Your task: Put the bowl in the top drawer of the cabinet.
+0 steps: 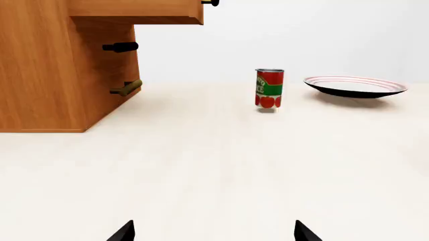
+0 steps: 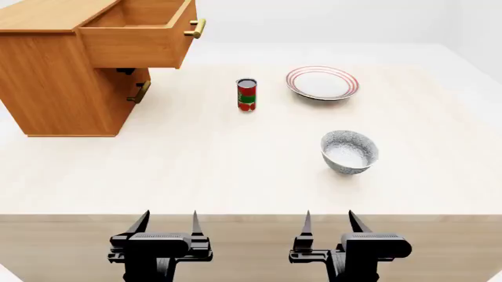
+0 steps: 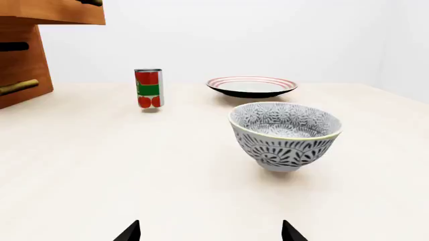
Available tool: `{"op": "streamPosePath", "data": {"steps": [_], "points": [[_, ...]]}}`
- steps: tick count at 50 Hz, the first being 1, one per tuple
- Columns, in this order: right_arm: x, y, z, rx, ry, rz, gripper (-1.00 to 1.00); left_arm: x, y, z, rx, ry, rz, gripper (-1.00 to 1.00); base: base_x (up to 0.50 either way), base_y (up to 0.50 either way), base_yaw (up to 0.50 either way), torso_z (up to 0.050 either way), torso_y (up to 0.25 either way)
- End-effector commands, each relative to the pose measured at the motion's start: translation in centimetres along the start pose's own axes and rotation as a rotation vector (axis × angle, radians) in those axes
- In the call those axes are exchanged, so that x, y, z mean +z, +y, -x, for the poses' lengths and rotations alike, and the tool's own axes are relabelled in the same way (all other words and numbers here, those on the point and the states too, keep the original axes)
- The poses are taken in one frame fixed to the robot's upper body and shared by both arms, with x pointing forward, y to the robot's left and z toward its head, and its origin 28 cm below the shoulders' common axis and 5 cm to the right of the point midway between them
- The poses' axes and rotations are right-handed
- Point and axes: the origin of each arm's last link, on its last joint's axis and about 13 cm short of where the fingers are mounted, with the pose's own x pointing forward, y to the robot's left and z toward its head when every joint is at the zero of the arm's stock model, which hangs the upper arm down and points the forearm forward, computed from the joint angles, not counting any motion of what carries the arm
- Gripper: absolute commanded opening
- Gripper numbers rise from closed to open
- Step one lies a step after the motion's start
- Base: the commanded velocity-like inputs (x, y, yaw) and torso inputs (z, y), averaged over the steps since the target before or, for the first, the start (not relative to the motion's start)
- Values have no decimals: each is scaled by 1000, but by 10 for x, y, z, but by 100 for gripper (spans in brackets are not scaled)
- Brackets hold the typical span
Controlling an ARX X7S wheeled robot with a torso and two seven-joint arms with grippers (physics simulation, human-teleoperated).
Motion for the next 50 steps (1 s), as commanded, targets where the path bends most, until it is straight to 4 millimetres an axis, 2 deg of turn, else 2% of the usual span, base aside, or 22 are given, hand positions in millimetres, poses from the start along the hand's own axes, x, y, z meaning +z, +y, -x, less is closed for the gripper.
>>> {"op": "streamPosePath", "data": {"steps": [1, 10, 50], "points": [[0, 0, 0, 0, 0, 0, 100, 0, 0, 0, 0, 0, 0, 100, 0, 0, 0, 0, 0], [0, 0, 3, 4, 1, 3, 100, 0, 0, 0, -2, 0, 2, 100, 0, 85, 0, 0, 0], [-1, 1, 0, 8, 9, 1, 100, 1, 0, 0, -8, 8, 19, 100, 0, 500, 0, 0, 0]]}}
